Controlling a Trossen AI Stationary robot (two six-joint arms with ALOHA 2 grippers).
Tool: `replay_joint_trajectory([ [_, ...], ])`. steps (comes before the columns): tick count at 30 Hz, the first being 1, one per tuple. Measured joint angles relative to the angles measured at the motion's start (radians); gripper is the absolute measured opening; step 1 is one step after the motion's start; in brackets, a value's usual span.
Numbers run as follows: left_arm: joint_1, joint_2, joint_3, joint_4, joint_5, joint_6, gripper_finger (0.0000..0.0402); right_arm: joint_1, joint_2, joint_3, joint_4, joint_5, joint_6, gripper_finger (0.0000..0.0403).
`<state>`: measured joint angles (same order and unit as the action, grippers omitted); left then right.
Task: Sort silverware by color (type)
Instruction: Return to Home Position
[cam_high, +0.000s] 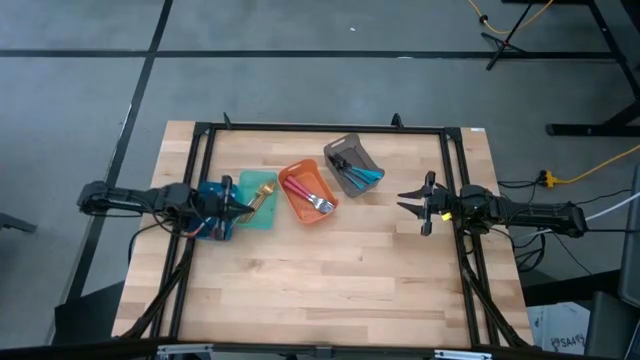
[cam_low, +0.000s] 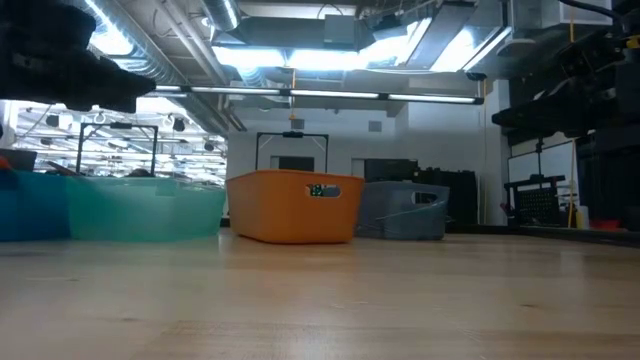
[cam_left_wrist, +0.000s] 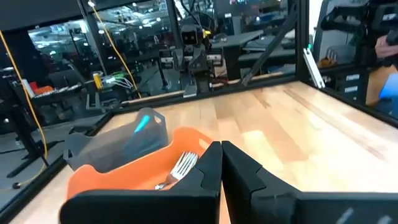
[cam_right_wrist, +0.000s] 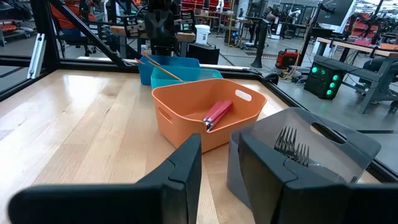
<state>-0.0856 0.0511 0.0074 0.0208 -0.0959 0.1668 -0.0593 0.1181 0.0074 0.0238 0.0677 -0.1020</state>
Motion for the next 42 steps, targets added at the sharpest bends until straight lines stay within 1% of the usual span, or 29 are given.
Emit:
replay_joint_trajectory([
  [6,0.000,0.056,0.000,0.000,0.000,-0.056,0.0000,0.000,0.000,0.000,0.000,0.000,0.000,0.0104],
  [9,0.000,0.074,0.000,0.000,0.000,-0.058,0.0000,0.000,0.000,0.000,0.000,0.000,0.000,0.0104],
  [23,0.000,0.071,0.000,0.004,-0.003,-0.057,0.0000,0.000,0.000,0.000,0.000,0.000,0.000,0.0104],
  [33,0.000,0.071,0.000,0.021,-0.082,-0.059,0.0000,0.000,0.000,0.000,0.001,0.000,0.000,0.0104],
  [42,0.000,0.071,0.000,0.048,-0.084,-0.051,0.0000,0.000,0.000,0.000,0.002,0.000,0.000,0.0104],
])
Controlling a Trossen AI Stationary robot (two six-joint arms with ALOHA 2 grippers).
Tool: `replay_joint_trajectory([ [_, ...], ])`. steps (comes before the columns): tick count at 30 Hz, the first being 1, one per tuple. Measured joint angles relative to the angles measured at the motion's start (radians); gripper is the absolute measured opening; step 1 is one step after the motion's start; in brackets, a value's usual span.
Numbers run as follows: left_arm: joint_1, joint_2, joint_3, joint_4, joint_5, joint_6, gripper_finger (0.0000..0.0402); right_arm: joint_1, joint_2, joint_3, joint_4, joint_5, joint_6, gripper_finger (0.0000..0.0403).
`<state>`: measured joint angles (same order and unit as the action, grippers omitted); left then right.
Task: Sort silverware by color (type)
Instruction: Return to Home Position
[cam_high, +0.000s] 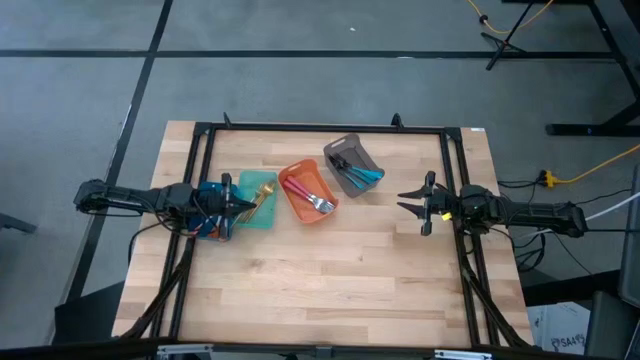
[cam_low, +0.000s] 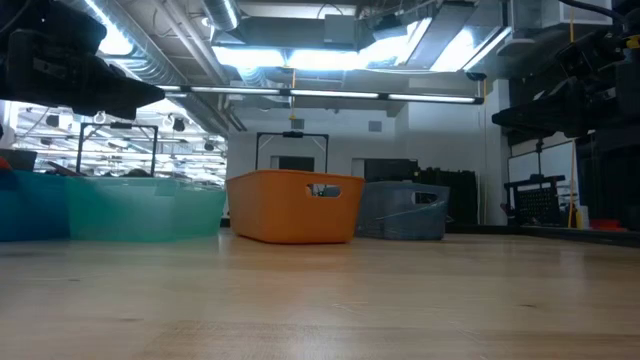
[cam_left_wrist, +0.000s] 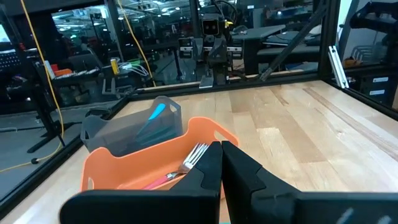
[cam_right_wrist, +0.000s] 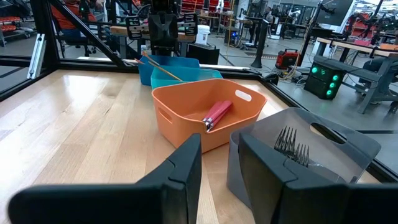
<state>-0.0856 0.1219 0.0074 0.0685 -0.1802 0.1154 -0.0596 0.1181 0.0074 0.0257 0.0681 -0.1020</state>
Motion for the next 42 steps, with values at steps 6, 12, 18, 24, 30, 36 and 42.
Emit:
replay_joint_trajectory([
  [6,0.000,0.000,0.000,-0.005,-0.006,0.000,0.0000,0.000,0.000,0.000,0.001,0.000,0.000,0.0104],
  [12,0.000,0.000,0.000,-0.012,-0.027,-0.044,0.0000,0.000,0.000,0.000,0.001,0.000,0.000,0.0104],
  [18,0.000,0.000,0.000,-0.016,-0.027,-0.085,0.0000,0.000,0.000,0.000,0.002,0.000,0.000,0.0104],
  [24,0.000,0.000,0.000,-0.023,-0.027,-0.081,0.0000,0.000,0.000,0.000,0.002,0.000,0.000,0.0104],
  [30,0.000,0.000,0.000,-0.023,-0.028,-0.081,0.0000,0.000,0.000,0.000,0.002,0.000,0.000,0.0104],
  [36,0.000,0.000,0.000,-0.023,-0.027,-0.081,0.0000,0.000,0.000,0.000,0.002,0.000,0.000,0.0104],
  [42,0.000,0.000,0.000,-0.023,-0.028,-0.081,0.0000,0.000,0.000,0.000,0.002,0.000,0.000,0.0104],
])
